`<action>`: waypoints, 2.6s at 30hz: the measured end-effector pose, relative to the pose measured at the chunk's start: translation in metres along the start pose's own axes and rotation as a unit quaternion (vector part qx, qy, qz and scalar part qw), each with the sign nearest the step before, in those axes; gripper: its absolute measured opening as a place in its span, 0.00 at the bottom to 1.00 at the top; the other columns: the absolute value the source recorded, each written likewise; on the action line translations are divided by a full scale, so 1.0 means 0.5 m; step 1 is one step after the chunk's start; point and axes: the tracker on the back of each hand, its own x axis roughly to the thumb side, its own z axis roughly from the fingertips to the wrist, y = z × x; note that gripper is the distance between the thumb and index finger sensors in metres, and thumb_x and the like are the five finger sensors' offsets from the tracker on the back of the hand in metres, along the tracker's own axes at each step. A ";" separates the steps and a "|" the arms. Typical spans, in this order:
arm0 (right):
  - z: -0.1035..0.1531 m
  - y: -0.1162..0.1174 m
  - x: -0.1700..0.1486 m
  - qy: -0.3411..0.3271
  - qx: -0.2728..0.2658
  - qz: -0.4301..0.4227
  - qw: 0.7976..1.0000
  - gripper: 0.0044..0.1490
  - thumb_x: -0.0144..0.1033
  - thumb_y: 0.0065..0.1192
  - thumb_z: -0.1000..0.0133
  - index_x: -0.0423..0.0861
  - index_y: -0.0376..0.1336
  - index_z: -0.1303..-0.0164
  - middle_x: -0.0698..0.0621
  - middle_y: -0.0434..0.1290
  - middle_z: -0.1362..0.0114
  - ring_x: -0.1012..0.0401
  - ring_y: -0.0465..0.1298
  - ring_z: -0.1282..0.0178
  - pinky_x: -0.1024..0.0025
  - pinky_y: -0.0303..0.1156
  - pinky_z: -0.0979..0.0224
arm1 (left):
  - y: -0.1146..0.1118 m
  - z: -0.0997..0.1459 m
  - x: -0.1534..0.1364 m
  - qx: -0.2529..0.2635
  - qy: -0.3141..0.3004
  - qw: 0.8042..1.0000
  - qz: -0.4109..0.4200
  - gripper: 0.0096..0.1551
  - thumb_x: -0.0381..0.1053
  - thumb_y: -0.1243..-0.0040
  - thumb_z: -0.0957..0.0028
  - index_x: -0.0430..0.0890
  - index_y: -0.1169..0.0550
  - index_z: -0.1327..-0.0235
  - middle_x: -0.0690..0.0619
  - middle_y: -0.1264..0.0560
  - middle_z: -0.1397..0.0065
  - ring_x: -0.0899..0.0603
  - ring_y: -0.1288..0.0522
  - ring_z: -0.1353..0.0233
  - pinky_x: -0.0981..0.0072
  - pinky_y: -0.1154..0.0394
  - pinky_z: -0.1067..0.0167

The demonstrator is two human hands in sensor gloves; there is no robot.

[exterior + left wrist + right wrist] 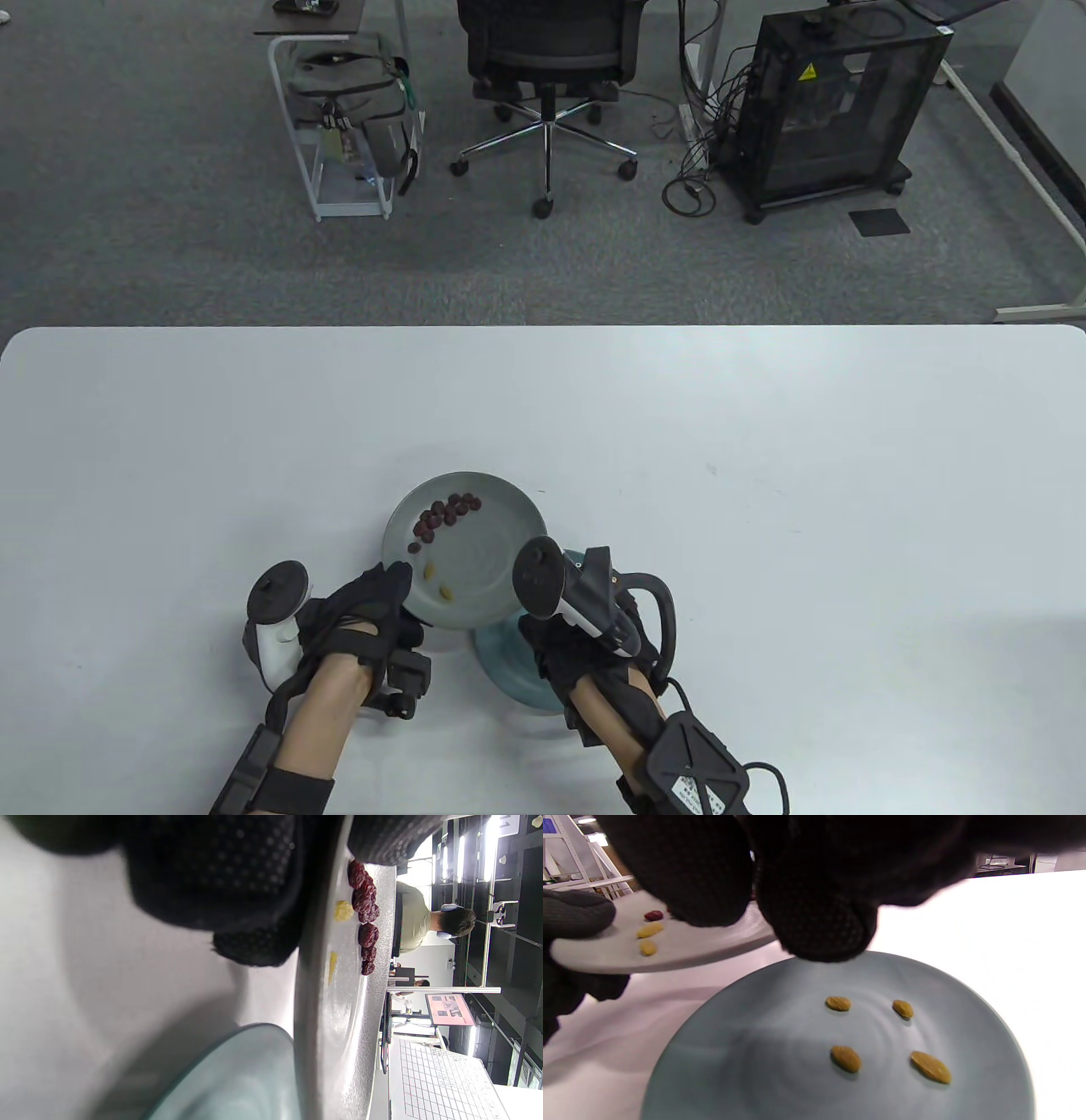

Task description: Pick raisins with hand pinch into plate

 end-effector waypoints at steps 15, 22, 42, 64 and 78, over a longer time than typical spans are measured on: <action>-0.012 -0.063 0.051 -0.026 -0.013 -0.027 0.999 0.32 0.52 0.79 0.52 0.41 0.77 0.48 0.48 0.89 0.61 0.57 0.83 0.71 0.61 0.81 0.62 | -0.042 0.010 0.007 -0.038 -0.008 0.999 -0.005 0.30 0.53 0.43 0.45 0.31 0.23 0.44 0.41 0.12 0.60 0.45 0.15 0.73 0.54 0.21 0.70; -0.032 -0.047 0.063 -0.026 -0.006 -0.042 0.999 0.33 0.52 0.79 0.52 0.41 0.76 0.46 0.48 0.89 0.59 0.57 0.83 0.70 0.61 0.81 0.61 | -0.053 0.015 0.009 -0.048 -0.011 0.999 -0.007 0.30 0.53 0.43 0.45 0.31 0.23 0.44 0.41 0.12 0.60 0.45 0.15 0.73 0.54 0.21 0.71; -0.059 0.041 0.096 -0.025 0.036 0.016 0.999 0.36 0.53 0.80 0.54 0.40 0.75 0.44 0.47 0.88 0.57 0.56 0.83 0.68 0.61 0.80 0.60 | -0.070 0.022 0.011 -0.058 -0.013 0.998 -0.014 0.30 0.53 0.43 0.45 0.30 0.23 0.44 0.40 0.12 0.61 0.46 0.15 0.73 0.54 0.20 0.71; -0.070 0.076 0.119 -0.015 0.026 0.059 0.998 0.32 0.47 0.82 0.54 0.38 0.76 0.49 0.47 0.89 0.60 0.56 0.83 0.71 0.60 0.81 0.62 | -0.068 0.018 0.003 -0.058 0.000 0.998 -0.027 0.30 0.52 0.42 0.46 0.28 0.23 0.45 0.38 0.12 0.62 0.45 0.15 0.74 0.54 0.20 0.72; -0.060 0.046 0.089 -0.033 0.006 0.017 0.999 0.32 0.51 0.79 0.54 0.39 0.76 0.50 0.49 0.89 0.62 0.58 0.83 0.72 0.62 0.81 0.64 | -0.056 0.014 0.008 -0.052 -0.004 0.998 -0.027 0.30 0.53 0.42 0.45 0.29 0.23 0.45 0.40 0.12 0.61 0.45 0.15 0.74 0.54 0.20 0.72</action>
